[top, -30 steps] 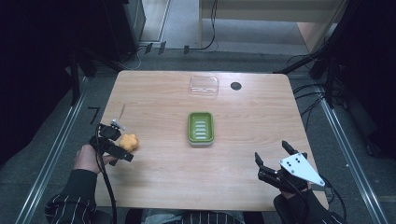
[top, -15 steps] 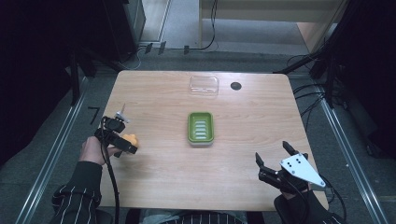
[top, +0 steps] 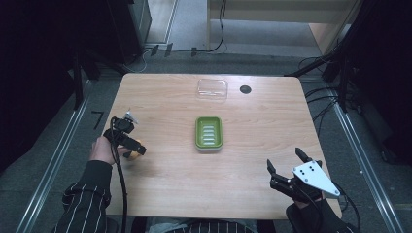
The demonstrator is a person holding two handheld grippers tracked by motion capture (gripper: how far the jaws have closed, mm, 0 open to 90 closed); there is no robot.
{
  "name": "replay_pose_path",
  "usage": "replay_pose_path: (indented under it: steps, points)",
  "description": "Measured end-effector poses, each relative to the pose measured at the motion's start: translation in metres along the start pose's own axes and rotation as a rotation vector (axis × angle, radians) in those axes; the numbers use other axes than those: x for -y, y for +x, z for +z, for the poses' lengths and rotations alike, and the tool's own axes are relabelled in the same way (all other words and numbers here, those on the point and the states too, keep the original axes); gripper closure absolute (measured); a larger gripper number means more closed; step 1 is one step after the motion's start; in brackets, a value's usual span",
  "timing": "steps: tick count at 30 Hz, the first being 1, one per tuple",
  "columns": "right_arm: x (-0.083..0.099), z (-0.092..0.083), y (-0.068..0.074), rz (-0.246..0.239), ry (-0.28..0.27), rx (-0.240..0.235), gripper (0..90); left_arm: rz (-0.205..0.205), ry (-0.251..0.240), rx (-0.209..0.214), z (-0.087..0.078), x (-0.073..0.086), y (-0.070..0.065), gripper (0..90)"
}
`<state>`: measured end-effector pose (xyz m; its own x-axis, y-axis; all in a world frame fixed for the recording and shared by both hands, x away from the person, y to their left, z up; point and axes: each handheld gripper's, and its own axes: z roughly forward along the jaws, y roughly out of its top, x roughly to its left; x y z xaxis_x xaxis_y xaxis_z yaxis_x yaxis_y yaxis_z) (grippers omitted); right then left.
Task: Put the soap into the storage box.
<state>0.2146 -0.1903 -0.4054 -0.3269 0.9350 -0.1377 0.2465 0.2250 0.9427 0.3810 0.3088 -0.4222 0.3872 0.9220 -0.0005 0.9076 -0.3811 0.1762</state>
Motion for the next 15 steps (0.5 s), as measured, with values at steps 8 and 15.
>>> replay_pose_path:
  steps: [8,15]
  points:
    - [0.000,0.000,-0.001,0.001,0.000,0.001,13.1,-0.001,0.025,-0.003,0.008,-0.005,0.004,0.0]
    - [0.000,0.000,0.000,-0.002,0.001,0.001,13.2,-0.001,0.047,-0.005,0.016,-0.010,0.007,0.0]
